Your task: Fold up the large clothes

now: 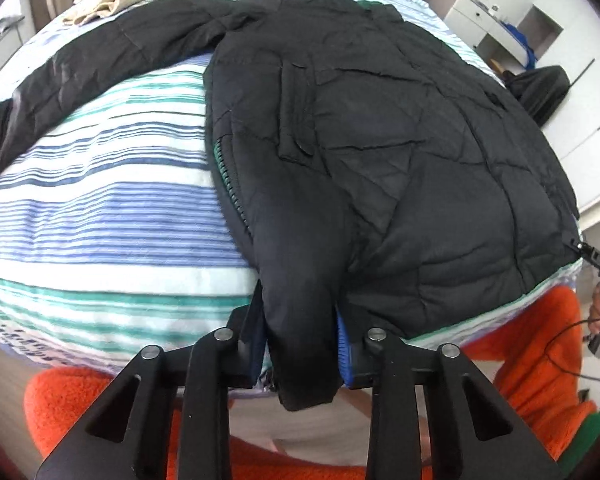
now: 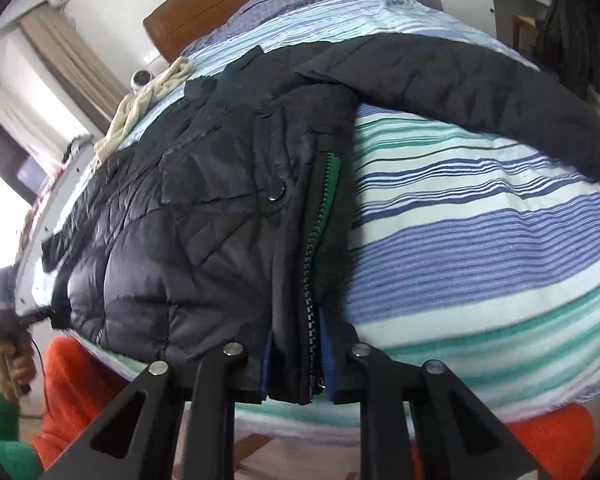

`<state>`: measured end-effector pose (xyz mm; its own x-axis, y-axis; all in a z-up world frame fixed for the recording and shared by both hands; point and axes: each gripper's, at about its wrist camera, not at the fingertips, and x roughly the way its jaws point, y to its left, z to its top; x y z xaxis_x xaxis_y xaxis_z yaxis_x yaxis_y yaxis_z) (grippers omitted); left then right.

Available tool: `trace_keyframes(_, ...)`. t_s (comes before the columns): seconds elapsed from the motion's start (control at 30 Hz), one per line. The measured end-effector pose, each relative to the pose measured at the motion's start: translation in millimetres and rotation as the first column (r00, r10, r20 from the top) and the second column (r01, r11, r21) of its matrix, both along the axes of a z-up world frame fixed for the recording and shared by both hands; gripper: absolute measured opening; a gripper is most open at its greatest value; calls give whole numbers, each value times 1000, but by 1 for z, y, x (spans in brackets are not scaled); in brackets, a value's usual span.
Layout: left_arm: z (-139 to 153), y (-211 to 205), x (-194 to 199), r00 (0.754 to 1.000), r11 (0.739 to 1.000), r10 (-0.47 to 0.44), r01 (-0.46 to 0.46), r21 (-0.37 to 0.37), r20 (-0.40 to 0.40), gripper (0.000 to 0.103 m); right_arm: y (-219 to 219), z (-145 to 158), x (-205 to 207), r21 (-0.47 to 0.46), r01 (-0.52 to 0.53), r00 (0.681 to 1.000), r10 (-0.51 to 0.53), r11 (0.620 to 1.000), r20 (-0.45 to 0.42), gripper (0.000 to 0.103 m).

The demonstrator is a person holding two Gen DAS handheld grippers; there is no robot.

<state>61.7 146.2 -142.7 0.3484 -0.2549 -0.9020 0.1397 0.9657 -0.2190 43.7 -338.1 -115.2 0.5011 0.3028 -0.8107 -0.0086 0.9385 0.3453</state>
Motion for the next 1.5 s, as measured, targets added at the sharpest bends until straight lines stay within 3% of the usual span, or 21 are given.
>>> trace_keyframes(0.13,-8,8,-3,1000,1000,5,-5,-11,-8,28,4,1,-14,-8,10,1000,-9,1000,5,19)
trace_keyframes(0.2,-8,2,-2,1000,1000,0,-1,17,4,32,6,-4,-12,-19,26,1000,-25,999,14,20)
trace_keyframes(0.27,-2,-5,-3,999,998,-13,11,69,32,41,4,-7,-9,-27,56,998,-56,998,8,30)
trace_keyframes(0.3,2,-8,-7,998,995,-19,14,98,53,46,2,-6,-8,-32,65,998,-65,997,8,34)
trace_keyframes(0.37,18,-10,-15,994,989,-24,8,149,105,68,-3,-1,-10,-35,76,997,-76,997,17,49)
trace_keyframes(0.47,48,-5,-25,979,989,6,-36,145,203,91,-19,22,-19,-31,138,987,-135,990,88,57)
trace_keyframes(0.57,83,1,-31,943,990,67,-104,97,326,100,-32,50,-27,-21,211,963,-204,977,174,72)
trace_keyframes(0.63,107,4,-32,889,986,119,-159,53,442,101,-36,63,-31,-12,241,947,-233,970,220,78)
trace_keyframes(0.7,120,3,-33,845,980,159,-196,20,511,102,-35,72,-31,-31,260,936,-244,965,252,78)
trace_keyframes(0.77,126,-8,-22,828,980,182,-196,-31,531,102,-28,68,-25,-92,247,949,-221,965,226,78)
trace_keyframes(0.87,116,-24,-11,831,973,225,-215,-79,509,102,-18,58,-23,-137,228,955,-195,964,223,78)
trace_keyframes(1.0,98,-37,-6,880,972,233,-224,-71,413,102,-25,64,-37,-65,242,934,-214,968,285,78)
trace_keyframes(1.13,95,-48,-8,895,974,222,-218,-54,388,102,-44,71,-37,-20,241,927,-224,970,301,78)
trace_keyframes(1.23,97,-44,-4,898,971,239,-225,-83,369,102,-74,65,-28,15,267,927,-261,964,270,78)
trace_keyframes(1.33,97,-33,-7,895,958,284,-247,-146,345,102,-115,52,-22,49,378,892,-378,925,247,78)
trace_keyframes(1.4,96,-26,-8,890,949,309,-268,-164,334,102,-157,37,-21,147,494,832,-515,857,207,78)
trace_keyframes(1.5,93,-20,-13,884,945,326,-298,-135,335,102,-222,0,-14,314,650,710,-700,692,75,77)
